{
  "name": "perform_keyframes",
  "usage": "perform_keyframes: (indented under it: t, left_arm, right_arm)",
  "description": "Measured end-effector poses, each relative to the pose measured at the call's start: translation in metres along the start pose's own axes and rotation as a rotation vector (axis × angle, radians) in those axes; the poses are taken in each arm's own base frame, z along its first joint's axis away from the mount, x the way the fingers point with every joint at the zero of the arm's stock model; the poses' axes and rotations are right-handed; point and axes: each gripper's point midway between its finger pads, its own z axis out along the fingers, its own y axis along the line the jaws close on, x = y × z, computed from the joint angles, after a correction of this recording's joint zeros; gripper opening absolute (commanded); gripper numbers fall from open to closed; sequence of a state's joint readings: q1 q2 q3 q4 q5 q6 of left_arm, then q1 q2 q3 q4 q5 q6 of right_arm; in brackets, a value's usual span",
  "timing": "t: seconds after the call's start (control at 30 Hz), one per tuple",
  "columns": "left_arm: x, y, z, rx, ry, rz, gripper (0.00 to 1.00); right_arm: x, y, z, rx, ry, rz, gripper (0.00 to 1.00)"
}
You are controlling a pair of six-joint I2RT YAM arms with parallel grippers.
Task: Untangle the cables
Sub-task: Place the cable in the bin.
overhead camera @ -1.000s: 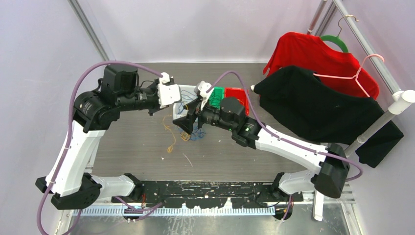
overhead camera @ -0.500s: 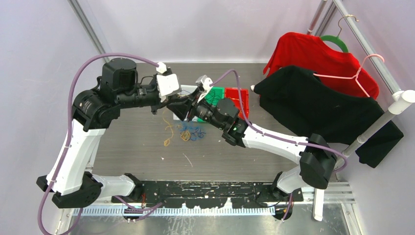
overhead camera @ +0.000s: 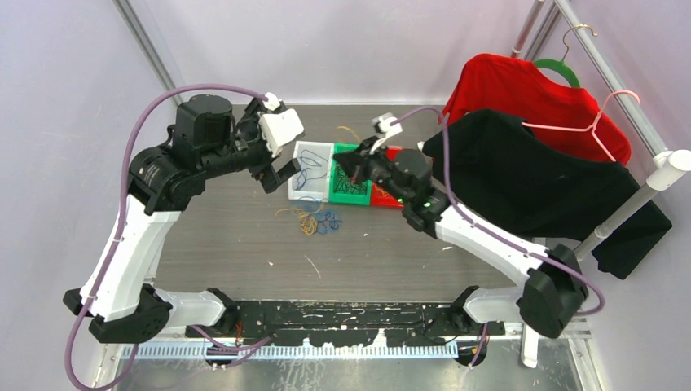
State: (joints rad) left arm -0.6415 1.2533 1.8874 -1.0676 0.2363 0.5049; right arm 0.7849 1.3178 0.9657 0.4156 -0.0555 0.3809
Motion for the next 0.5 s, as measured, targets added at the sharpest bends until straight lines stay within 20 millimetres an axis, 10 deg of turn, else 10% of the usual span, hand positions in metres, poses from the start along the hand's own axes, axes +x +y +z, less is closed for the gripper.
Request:
perform_keyframes:
  t: [0.23,0.5]
  left_arm:
    - [0.032,0.026,0.018,-0.102,0.164,-0.042,1.00]
    - [0.043,0.028,0.016,-0.118,0.203,-0.070,1.00]
  right_arm:
    - [-0.006,-0.098,-0.056,0.316,0.072,-0.052,0.01]
    - [0.010,-0.151,-0.093,0.558,0.199,-0.178,0.01]
